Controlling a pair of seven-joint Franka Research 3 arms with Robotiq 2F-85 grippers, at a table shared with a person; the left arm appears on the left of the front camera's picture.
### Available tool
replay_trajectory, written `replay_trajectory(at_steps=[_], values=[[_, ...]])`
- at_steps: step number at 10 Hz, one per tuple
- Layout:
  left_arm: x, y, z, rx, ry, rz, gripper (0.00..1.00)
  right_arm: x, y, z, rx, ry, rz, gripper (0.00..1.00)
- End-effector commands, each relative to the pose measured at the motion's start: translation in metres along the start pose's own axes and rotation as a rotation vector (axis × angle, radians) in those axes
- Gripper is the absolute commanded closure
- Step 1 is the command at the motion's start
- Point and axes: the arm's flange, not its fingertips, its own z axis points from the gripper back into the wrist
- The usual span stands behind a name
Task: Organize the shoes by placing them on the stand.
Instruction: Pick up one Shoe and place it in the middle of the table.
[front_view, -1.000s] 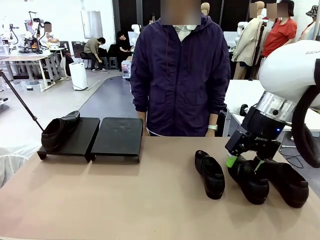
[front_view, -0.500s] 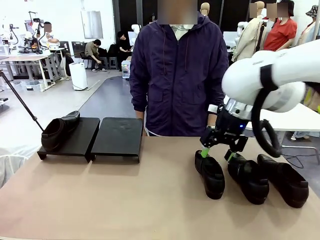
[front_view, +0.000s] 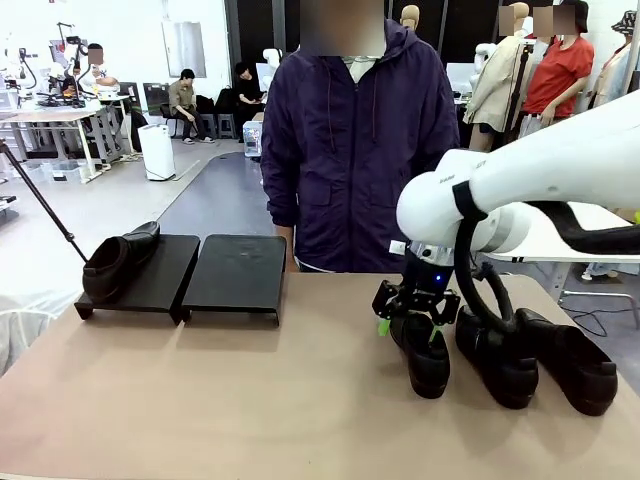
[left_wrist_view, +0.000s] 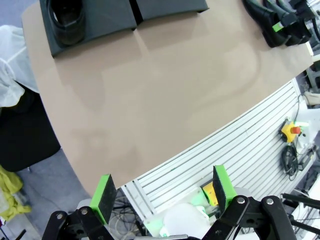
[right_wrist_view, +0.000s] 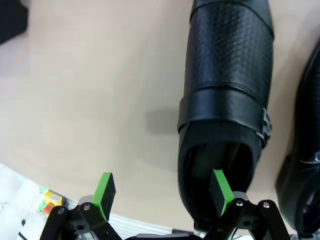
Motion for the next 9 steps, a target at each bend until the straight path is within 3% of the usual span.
replay_trajectory(at_steps=[1, 3, 4, 5, 6, 9], values=[[0.0, 0.001, 0.001, -0.003, 0.004, -0.002, 0.0, 0.012, 0.007, -0.012, -0.027, -0.001, -0.063, 0.0], [0.0, 0.001, 0.001, -0.003, 0.004, -0.002, 0.0, 0.015, 0.004, -0.022, -0.06, -0.005, -0.096, 0.0], [0.0, 0.001, 0.001, -0.003, 0.004, -0.002, 0.0, 0.014, 0.006, -0.022, -0.076, -0.031, -0.084, 0.09], [0.0, 0.001, 0.001, -0.003, 0.004, -0.002, 0.0, 0.014, 0.006, -0.022, -0.068, -0.022, -0.08, 0.69], [0.0, 0.001, 0.001, -0.003, 0.004, -0.002, 0.0, 0.014, 0.006, -0.021, -0.071, -0.018, -0.08, 1.0], [0.0, 0.001, 0.001, -0.003, 0.004, -0.002, 0.0, 0.014, 0.004, -0.021, -0.078, -0.007, -0.046, 1.0]])
